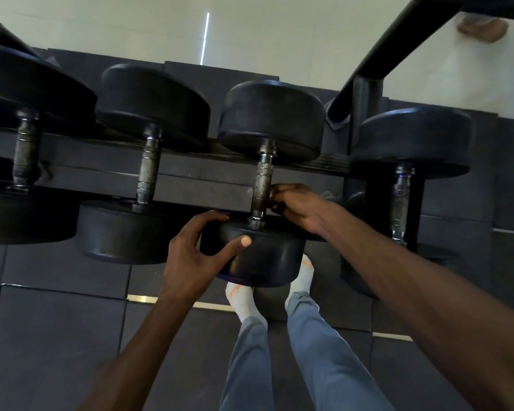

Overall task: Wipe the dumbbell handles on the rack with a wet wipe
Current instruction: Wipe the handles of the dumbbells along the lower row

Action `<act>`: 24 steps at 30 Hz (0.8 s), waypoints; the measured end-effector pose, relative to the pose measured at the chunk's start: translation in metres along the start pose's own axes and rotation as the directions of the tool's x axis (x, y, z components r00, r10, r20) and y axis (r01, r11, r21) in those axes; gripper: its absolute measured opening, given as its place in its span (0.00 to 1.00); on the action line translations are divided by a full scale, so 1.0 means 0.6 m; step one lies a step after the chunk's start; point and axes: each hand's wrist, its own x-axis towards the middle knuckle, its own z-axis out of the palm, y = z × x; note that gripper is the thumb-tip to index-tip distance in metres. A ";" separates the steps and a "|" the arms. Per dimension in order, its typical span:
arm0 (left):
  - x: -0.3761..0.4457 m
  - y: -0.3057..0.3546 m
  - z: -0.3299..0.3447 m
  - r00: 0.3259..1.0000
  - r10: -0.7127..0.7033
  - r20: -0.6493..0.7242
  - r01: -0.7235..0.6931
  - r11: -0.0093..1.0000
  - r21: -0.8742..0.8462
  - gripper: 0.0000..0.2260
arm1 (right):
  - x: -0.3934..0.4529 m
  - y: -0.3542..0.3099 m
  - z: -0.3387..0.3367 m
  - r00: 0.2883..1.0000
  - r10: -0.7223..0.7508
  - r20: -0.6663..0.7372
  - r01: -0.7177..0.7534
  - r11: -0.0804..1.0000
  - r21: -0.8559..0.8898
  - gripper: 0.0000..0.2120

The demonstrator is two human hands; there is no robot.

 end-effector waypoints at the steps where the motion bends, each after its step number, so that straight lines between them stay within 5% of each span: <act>1: 0.000 0.001 0.000 1.000 0.001 0.002 -0.001 1.000 0.001 0.29 | 0.014 -0.010 -0.001 1.000 -0.018 0.004 0.018 0.998 0.066 0.18; 5: 0.000 -0.002 -0.001 1.000 -0.002 0.009 0.002 1.000 0.002 0.29 | 0.034 -0.013 0.001 0.999 -0.036 0.037 0.027 0.975 0.221 0.21; 12: 0.001 -0.001 0.001 1.000 -0.006 -0.011 0.006 1.000 -0.010 0.27 | -0.002 0.017 -0.032 0.968 0.165 0.187 -0.090 0.930 -0.355 0.13; 16: 0.003 -0.003 -0.001 1.000 0.004 0.006 -0.005 1.000 0.003 0.29 | 0.000 0.010 -0.020 0.958 0.220 0.186 -0.112 0.880 -0.462 0.17; 21: 0.001 -0.002 0.001 1.000 0.005 0.000 -0.005 1.000 0.006 0.29 | -0.006 -0.013 -0.023 0.978 0.170 0.125 -0.040 0.731 -0.681 0.11; 24: -0.002 -0.002 0.000 1.000 0.003 0.000 -0.003 1.000 -0.006 0.29 | -0.015 -0.023 -0.022 0.974 0.191 0.122 -0.068 0.759 -0.648 0.13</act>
